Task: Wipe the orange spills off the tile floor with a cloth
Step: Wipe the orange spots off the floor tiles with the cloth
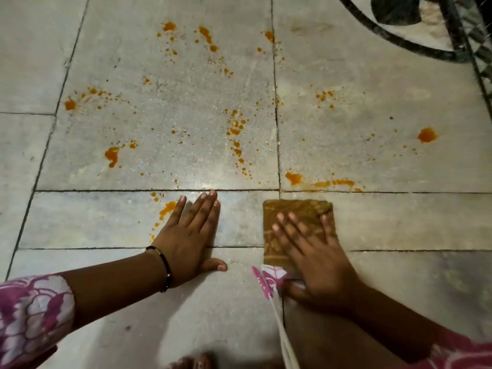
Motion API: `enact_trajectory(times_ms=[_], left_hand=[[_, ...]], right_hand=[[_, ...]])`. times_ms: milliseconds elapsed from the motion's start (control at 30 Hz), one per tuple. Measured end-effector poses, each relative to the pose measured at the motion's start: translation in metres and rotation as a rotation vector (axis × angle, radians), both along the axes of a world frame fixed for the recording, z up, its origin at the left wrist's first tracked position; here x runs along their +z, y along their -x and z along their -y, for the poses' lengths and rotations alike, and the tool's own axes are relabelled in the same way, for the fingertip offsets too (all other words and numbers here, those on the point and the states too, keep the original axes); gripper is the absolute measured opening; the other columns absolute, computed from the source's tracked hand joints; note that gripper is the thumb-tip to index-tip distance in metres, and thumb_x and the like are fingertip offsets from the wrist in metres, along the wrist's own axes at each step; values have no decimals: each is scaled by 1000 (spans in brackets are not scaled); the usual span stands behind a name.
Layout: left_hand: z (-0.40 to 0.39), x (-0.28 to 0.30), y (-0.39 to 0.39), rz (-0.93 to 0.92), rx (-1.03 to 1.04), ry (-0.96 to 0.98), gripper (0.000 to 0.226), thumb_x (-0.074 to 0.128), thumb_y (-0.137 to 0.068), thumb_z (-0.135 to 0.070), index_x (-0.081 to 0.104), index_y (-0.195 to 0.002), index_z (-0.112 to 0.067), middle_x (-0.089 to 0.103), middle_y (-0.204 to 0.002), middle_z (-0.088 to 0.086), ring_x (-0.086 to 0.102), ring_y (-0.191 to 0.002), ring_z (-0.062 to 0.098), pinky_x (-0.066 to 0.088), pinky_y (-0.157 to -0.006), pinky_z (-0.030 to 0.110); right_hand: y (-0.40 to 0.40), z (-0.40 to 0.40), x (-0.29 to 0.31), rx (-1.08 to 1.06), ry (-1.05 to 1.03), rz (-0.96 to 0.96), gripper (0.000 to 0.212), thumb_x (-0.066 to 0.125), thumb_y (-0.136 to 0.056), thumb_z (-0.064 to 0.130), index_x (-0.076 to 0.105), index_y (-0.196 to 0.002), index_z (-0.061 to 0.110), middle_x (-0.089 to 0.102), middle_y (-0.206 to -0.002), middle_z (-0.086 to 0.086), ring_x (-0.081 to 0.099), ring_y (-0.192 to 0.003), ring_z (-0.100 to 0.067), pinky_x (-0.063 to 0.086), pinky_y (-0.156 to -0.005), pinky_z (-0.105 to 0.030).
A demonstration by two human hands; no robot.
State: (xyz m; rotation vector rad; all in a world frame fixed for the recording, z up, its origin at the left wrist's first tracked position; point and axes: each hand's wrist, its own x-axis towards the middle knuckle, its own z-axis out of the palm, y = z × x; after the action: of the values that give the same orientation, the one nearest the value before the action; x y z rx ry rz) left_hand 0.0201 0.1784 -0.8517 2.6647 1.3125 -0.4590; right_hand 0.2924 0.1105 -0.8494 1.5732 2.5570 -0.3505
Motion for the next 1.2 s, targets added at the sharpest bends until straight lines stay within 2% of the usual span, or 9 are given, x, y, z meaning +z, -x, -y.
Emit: enact_trajectory(times_ms=[133, 200, 400, 533, 667, 867, 1033, 1100, 1200], left_hand=[[-2, 1, 0, -14, -2, 24, 110, 13, -77, -85, 31, -139, 5, 31, -147, 24, 29, -136, 35, 17, -106, 54], [-2, 2, -1, -13, -10, 29, 111, 12, -77, -84, 34, -138, 6, 33, -145, 25, 33, -134, 37, 18, -105, 53], [-4, 6, -2, -21, 5, 66, 113, 13, -76, -86, 38, -136, 7, 35, -145, 26, 35, -133, 38, 18, -104, 52], [-7, 3, -1, 9, -7, 89, 118, 16, -71, -89, 32, -138, 5, 30, -147, 25, 27, -137, 35, 13, -106, 53], [-15, 2, -1, 26, -61, 97, 122, 21, -65, -93, 28, -142, 1, 26, -149, 24, 23, -138, 34, 12, -108, 51], [-22, 3, -7, 127, -220, 151, 118, 45, -65, -85, 14, -148, -5, 14, -156, 16, 6, -143, 25, 10, -111, 58], [-27, 7, -23, 185, -310, 134, 120, 40, -67, -87, 7, -149, -6, 8, -156, 14, 2, -144, 25, -6, -114, 49], [-27, 7, -37, 136, -346, 120, 122, 34, -66, -89, -1, -149, -6, 1, -156, 16, -4, -144, 31, -7, -114, 53], [-26, 1, -54, 41, -342, 152, 123, 26, -66, -89, -35, -138, -11, -32, -147, 11, -35, -133, 28, -22, -108, 51]], right_hand=[[42, -16, -8, 147, -83, 45, 95, 38, -77, 76, 29, -147, 12, 26, -154, -9, 22, -142, -23, 2, -113, -56], [45, -46, -7, 149, -103, 48, 89, 36, -79, 70, 27, -147, 13, 25, -155, -7, 24, -142, -21, 3, -113, -55], [-17, -44, -1, -158, -76, 31, 76, 29, -86, 58, 18, -150, 18, 16, -157, -1, 10, -145, -16, 4, -112, -56], [-6, 8, -11, 35, -118, -9, 76, 41, -80, 50, 25, -146, 14, 27, -153, -8, 18, -142, -20, 9, -112, -55], [17, -22, -18, 199, -138, 40, 85, 55, -75, 47, 23, -147, 13, 25, -154, -6, 19, -142, -19, 13, -111, -51], [-28, -43, -5, -171, -81, 76, 80, 35, -82, 55, 17, -150, 16, 18, -156, -3, 15, -144, -17, 8, -113, -51], [-21, 21, -9, -109, -101, 24, 79, 37, -85, 59, 24, -146, 12, 25, -153, -10, 17, -142, -23, 14, -111, -55], [-2, 20, -11, -52, -91, 37, 83, 39, -79, 59, 26, -145, 10, 26, -152, -11, 22, -140, -24, 16, -109, -53], [4, -20, -8, -149, -117, 74, 82, 35, -77, 55, 26, -146, 12, 22, -153, -6, 23, -141, -21, 14, -110, -48]])
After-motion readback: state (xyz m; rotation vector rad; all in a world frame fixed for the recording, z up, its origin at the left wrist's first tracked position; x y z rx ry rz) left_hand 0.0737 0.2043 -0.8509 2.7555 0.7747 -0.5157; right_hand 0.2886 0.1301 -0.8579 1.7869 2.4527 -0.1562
